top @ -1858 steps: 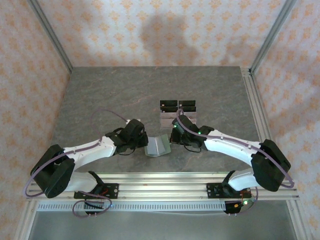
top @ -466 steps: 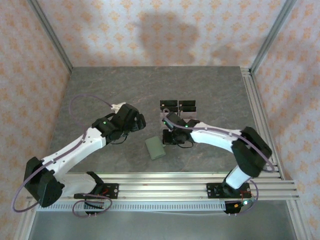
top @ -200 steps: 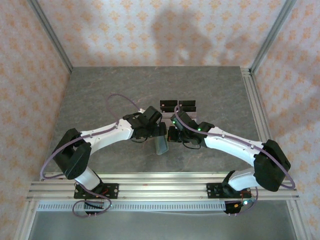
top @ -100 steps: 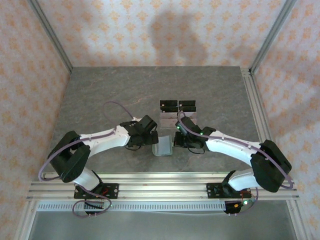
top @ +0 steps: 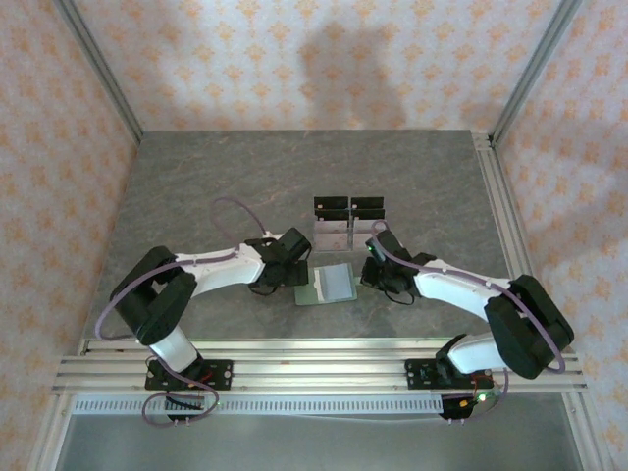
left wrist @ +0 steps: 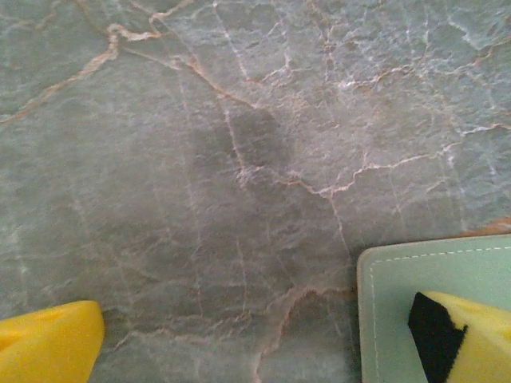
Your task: Put the credit cards into the card holder
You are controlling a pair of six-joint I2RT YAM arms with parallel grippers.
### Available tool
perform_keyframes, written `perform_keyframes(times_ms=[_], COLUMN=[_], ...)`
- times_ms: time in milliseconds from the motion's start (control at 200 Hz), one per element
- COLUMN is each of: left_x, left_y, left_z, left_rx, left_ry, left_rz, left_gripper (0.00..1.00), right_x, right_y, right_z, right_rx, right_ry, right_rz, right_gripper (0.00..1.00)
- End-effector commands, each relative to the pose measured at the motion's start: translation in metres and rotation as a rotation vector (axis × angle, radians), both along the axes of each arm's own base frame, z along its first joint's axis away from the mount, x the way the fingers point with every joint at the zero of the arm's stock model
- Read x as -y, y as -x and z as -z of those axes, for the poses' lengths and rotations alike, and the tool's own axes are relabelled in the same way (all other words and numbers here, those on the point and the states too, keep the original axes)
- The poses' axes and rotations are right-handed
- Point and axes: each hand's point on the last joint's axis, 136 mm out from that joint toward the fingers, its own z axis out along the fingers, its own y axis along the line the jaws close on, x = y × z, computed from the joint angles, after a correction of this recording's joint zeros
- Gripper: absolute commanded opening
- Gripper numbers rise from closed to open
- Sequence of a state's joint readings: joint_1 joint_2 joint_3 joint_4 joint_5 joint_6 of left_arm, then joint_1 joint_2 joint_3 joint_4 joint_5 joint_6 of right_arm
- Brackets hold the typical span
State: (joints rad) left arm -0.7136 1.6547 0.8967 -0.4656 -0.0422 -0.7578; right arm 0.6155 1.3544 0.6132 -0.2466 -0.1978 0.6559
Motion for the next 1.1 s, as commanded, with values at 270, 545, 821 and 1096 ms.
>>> perform_keyframes(times_ms=[270,545,821,1096], left_x=[0.006,0.01,-0.002,-0.015], left_y=[-0.022,-0.038,-0.029,-0.013], left_z=[-0.032,-0.076,-0.076,-0.057], left_rx=[0.091,0.179,0.176,0.152], left_ry=[0.0,0.017,-0.002,-0.013], left_rz=[0.013,0.018,0.01,0.001], left_gripper=[1.0,1.0,1.0,1.0], right_x=[-0.023,-0.057,-0.077,-0.079], right_y=[0.0,0.003,0.008,0.01], right_z=[-0.076,-0.09,-0.053,-0.022], right_rx=[0.083,0.072,0.003,-0.047], right_ry=[-0.139,-0.183,-0.163,-0.15], right_rz=[-0.099,-0.212,-0.243,-0.234], right_gripper=[0.41,0.51,0.51,0.5])
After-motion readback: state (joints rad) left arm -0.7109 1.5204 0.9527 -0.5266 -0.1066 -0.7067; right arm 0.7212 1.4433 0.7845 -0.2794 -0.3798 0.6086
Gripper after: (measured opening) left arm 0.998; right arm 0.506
